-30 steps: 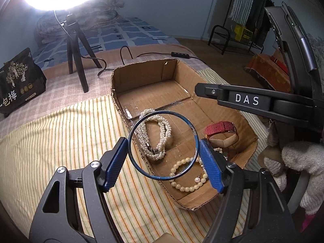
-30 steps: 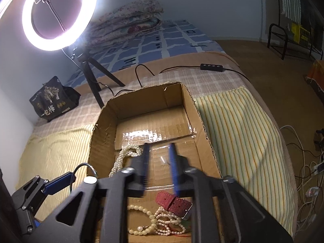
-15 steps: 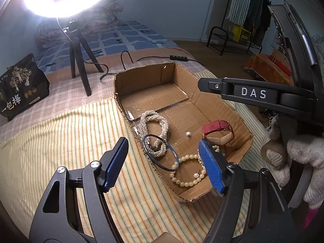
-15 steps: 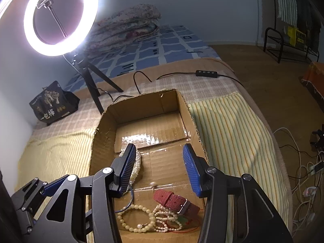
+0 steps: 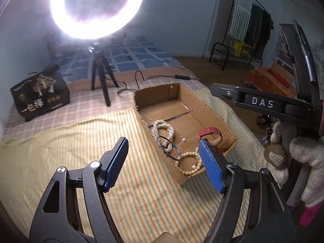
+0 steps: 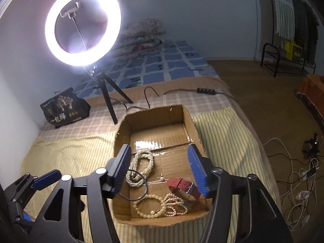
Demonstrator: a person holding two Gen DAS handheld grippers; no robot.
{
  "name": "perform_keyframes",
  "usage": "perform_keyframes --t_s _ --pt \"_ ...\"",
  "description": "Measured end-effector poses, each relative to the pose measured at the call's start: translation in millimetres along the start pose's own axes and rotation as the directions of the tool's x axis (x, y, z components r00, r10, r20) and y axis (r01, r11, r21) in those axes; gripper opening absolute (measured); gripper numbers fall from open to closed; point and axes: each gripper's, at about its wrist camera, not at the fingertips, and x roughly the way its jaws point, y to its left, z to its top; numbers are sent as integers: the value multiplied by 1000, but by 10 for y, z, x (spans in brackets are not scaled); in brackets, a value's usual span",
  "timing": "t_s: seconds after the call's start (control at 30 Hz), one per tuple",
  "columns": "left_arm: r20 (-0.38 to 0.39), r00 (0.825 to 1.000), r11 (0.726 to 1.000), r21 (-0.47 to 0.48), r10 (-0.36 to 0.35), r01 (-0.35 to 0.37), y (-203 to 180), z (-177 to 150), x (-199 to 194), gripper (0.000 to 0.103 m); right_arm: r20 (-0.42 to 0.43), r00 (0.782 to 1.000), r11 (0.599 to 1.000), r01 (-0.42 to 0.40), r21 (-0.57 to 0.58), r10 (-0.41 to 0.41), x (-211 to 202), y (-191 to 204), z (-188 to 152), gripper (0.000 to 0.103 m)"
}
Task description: Organize jewelry
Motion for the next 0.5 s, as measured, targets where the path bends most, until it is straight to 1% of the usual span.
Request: perform_keyframes --t_s 0.07,0.13,0.2,0.27,0.3,0.37,0.5 --pt "20 1000 1000 1 14 -14 30 -8 -147 74 19 1000 1000 13 -4 -13 -118 60 6 65" --pt "37 999 1000 -3 24 -24 69 -9 -304 74 34 999 1000 28 -10 -28 -222 115 2 72" --pt "52 998 1000 -9 29 -28 106 -7 -441 74 60 997 999 45 -18 -43 -360 186 -11 76" --pt "70 997 999 -12 37 -36 134 -2 -583 74 79 996 998 51 -28 -49 -482 249 -28 77" --pt "76 996 999 -10 41 -40 145 5 -631 79 87 995 998 60 -32 -57 -535 285 -37 78" --pt "99 994 999 -9 49 -48 164 5 -775 84 100 993 997 73 -38 -69 -628 358 -59 79" --pt "122 991 998 -3 55 -55 176 -7 -980 84 127 988 993 98 -60 -90 -797 486 -104 79"
